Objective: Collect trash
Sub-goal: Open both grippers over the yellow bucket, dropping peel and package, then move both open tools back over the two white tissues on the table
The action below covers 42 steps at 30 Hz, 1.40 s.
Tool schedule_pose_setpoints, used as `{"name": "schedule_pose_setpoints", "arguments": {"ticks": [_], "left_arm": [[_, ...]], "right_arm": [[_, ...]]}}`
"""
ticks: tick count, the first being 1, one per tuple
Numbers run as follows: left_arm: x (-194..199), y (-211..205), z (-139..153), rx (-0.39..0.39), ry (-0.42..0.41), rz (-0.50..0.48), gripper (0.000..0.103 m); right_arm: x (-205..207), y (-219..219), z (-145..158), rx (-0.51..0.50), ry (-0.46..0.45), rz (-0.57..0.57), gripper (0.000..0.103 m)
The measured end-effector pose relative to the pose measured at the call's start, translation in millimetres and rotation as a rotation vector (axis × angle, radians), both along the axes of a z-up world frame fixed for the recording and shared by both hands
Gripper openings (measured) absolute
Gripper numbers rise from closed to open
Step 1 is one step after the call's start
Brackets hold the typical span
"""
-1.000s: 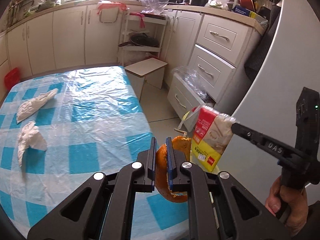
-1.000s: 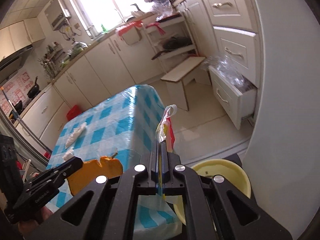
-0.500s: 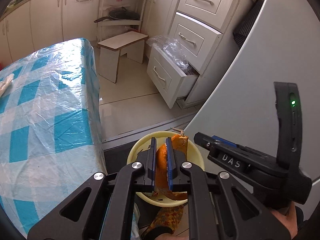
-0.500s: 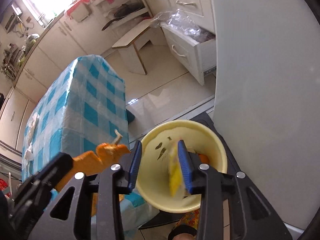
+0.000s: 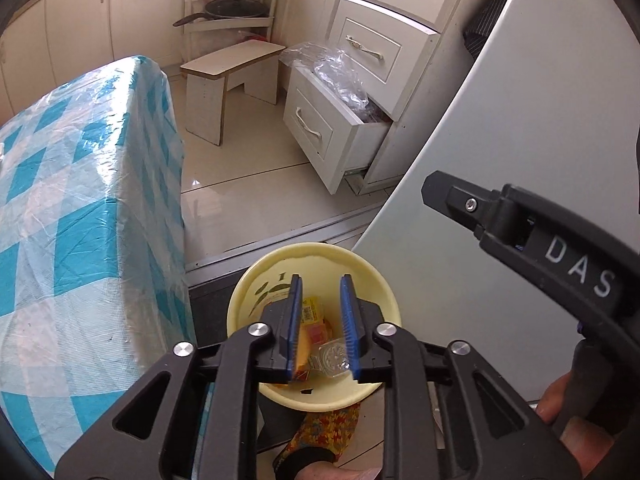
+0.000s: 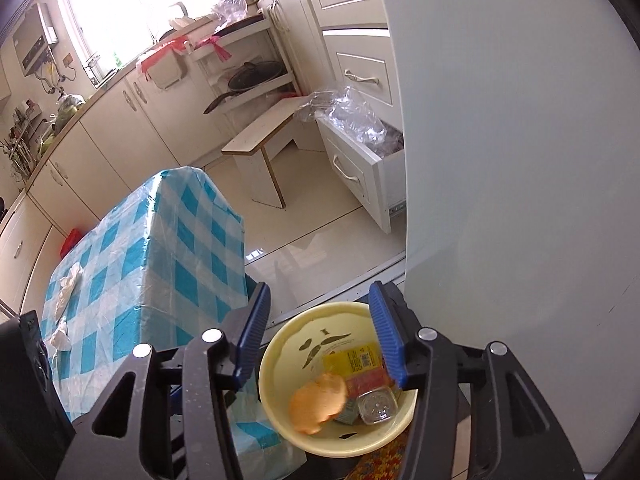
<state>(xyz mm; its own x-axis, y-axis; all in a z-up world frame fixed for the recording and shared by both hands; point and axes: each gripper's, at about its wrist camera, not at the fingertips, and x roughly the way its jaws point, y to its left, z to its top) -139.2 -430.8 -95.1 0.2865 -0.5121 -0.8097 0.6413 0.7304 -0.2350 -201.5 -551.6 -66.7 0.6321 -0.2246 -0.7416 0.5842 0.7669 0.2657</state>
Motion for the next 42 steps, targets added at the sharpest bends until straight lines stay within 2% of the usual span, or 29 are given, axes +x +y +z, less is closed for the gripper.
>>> {"name": "schedule_pose_setpoints", "arguments": {"ticks": [8,24,32,42], "left_arm": [[4,12,12,-0.022,-0.024,0.032,0.03],[10,73,52,-0.039,-0.15,0.134,0.059],[22,118,65,-0.048,-0.185,0.226,0.067],[35,162,70,-0.052,-0.196,0.298,0.069]], "right_arm": [[4,5,9,-0.019,-0.031,0.016,0.056],[21,39,33,-0.112,-0.096,0.099,0.072],[32,59,44,-0.154,-0.127,0.146,0.077],[47,82,49,-0.19,-0.148,0.207,0.079]]}}
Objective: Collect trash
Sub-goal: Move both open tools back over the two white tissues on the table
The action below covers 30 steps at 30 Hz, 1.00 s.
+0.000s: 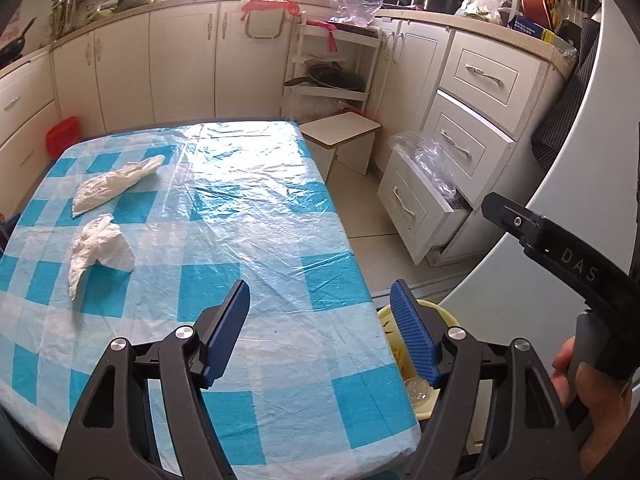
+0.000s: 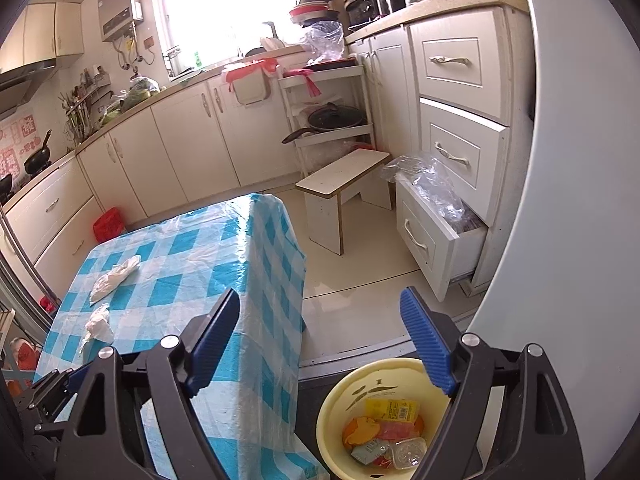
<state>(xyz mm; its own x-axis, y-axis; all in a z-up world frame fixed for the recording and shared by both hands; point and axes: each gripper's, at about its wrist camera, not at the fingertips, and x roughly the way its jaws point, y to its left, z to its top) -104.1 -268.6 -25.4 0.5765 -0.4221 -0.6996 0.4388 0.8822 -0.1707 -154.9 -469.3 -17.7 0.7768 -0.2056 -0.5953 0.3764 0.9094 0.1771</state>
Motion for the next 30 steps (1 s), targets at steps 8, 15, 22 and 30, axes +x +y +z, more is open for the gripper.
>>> {"name": "schedule_pose_setpoints", "arguments": {"ticks": [8,15,22,30], "left_arm": [[11,28,2,-0.016,-0.001,0.058,0.07],[17,46,1,-0.021,-0.002,0.09,0.071],[23,60,2,-0.022,-0.008,0.115,0.072],[31,79,2,-0.024,-0.01,0.152,0.074]], "right_arm": [[11,18,2,-0.021,-0.003,0.038,0.08],[19,32,3,-0.044,-0.002,0.071,0.083],[28,44,3,-0.06,0.004,0.093,0.083],[35,57,4,-0.082,0.011,0.116,0.086]]}}
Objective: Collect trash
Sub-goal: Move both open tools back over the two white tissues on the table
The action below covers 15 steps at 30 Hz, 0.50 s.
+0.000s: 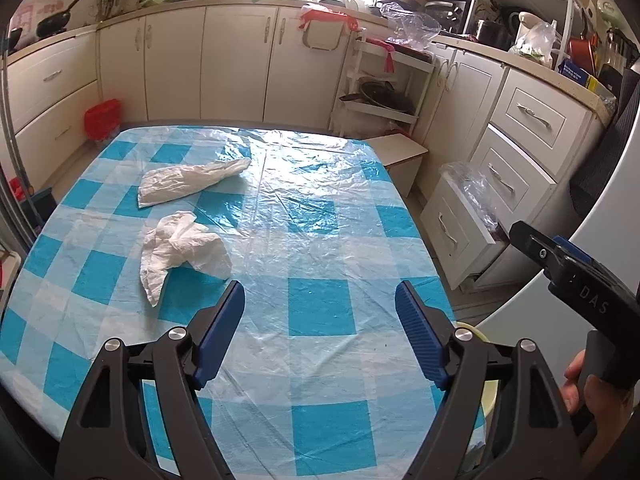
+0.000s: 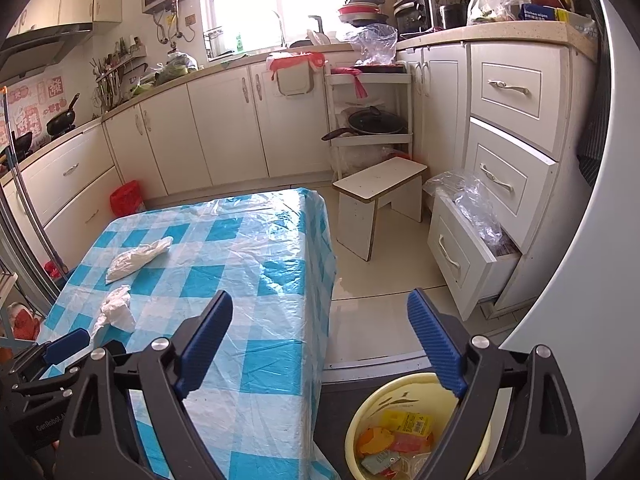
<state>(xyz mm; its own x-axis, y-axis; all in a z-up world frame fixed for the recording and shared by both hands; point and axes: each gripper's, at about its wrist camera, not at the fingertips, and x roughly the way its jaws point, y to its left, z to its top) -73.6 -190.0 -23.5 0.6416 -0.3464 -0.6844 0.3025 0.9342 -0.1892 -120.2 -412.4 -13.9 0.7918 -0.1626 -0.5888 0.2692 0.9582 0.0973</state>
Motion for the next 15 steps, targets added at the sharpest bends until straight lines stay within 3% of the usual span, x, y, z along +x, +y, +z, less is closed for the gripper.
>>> {"name": "schedule_pose_setpoints", "arguments": {"ticks": [15], "left_arm": [[9,26,-2,-0.008,0.005,0.048,0.075]], "right_arm": [[10,17,-1,-0.026,0.006,0.039,0.09]]}}
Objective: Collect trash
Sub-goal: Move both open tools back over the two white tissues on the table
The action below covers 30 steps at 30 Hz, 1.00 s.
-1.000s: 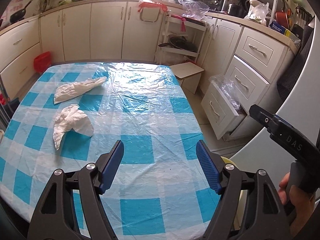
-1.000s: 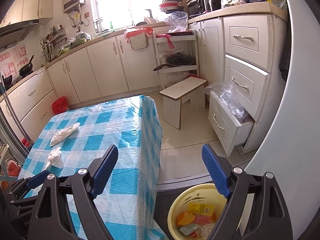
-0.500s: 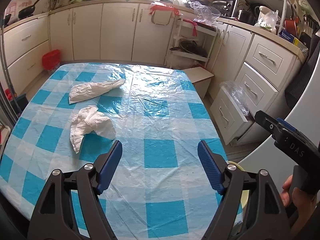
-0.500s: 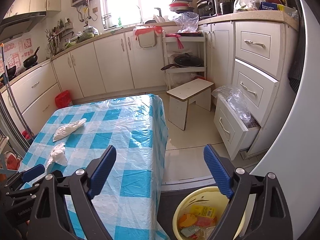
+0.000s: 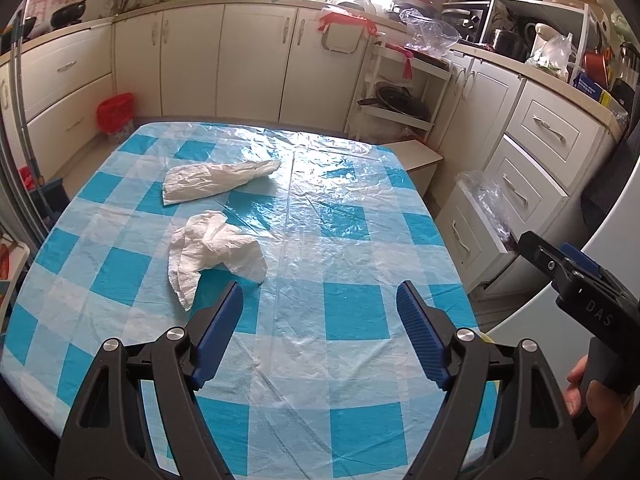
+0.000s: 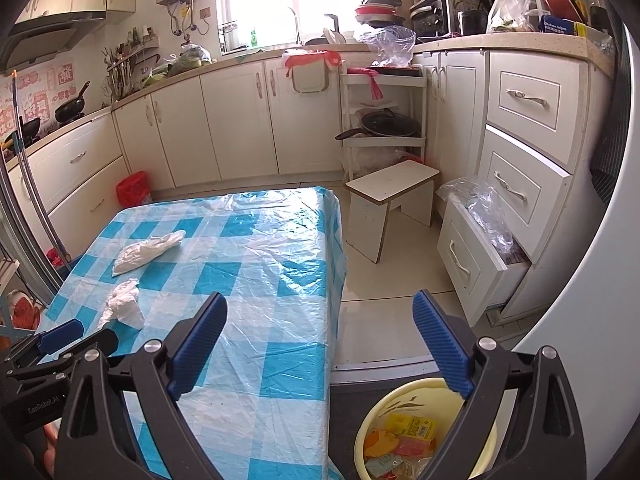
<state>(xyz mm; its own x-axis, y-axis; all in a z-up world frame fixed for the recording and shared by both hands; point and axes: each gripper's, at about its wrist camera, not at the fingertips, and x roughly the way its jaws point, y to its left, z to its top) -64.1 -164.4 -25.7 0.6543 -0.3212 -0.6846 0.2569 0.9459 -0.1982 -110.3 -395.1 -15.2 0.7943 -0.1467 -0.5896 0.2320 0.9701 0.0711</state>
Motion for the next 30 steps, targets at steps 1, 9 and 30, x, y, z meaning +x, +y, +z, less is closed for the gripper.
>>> {"name": "schedule_pose_setpoints", "arguments": {"ticks": [1,9,30], "left_arm": [[1,1,0,0.0,0.001,0.001,0.075],[5,8,-2,-0.002,0.006,0.014,0.075],[12,23,-5,-0.013,0.014,0.047,0.076]], "right_arm": [[0,1,0,-0.001,0.0,0.002,0.09],[4,7,0,-0.009,0.004,0.019,0.091],[12,19,-1,-0.024,0.011,0.046,0.091]]}}
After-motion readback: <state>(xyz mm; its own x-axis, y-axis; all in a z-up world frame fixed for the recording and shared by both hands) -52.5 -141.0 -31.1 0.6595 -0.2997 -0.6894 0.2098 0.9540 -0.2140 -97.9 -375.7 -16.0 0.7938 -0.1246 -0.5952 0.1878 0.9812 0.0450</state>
